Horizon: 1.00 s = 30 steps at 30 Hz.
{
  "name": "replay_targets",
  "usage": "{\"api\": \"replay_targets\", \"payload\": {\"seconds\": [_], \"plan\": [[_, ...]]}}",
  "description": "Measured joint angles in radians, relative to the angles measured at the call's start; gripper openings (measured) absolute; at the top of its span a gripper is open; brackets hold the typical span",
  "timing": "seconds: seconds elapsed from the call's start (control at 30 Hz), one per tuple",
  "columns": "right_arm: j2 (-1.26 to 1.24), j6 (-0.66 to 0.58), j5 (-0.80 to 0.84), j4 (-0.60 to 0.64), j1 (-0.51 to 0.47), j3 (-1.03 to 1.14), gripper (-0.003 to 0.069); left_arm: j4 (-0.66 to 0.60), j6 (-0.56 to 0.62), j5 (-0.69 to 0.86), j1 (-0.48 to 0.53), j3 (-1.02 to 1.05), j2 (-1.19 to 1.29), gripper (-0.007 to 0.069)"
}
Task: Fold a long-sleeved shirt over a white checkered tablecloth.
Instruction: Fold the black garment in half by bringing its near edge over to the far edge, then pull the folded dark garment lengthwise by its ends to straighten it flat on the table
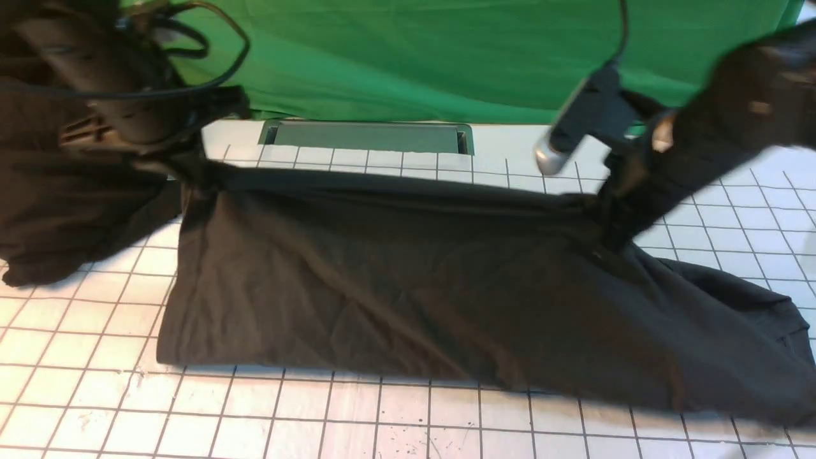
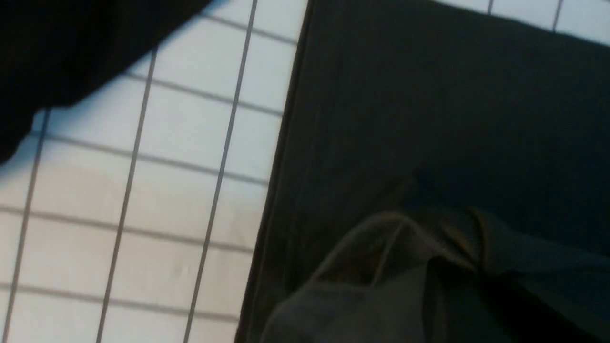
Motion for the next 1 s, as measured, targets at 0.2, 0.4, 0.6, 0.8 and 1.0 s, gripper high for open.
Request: {"api": "replay_targets", "payload": {"seconds": [0.2, 0.4, 0.6, 0.8, 1.0], "plan": [[0.234, 0.005, -0.031, -0.004, -0.009, -0.176, 0.0048, 0.047, 0.01, -0.009, 0.008, -0.211, 0.239, 0.0029], [0.334, 0.078, -0.01, -0.01, -0.009, -0.25, 0.0374, 0.068, 0.049, 0.006, 0.012, -0.331, 0.374, 0.0052], [0.247, 0.146, 0.105, -0.013, -0.009, -0.257, 0.0536, 0.116, 0.068, -0.01, 0.013, -0.364, 0.38, 0.0274], [0.082, 0.247, 0.276, -0.011, -0.081, -0.257, 0.0451, 0.151, 0.099, 0.086, 0.015, -0.457, 0.372, 0.0547], [0.002, 0.26, 0.386, 0.045, -0.26, -0.165, 0.0276, -0.046, 0.245, 0.118, 0.013, -0.478, 0.293, 0.0448]]}}
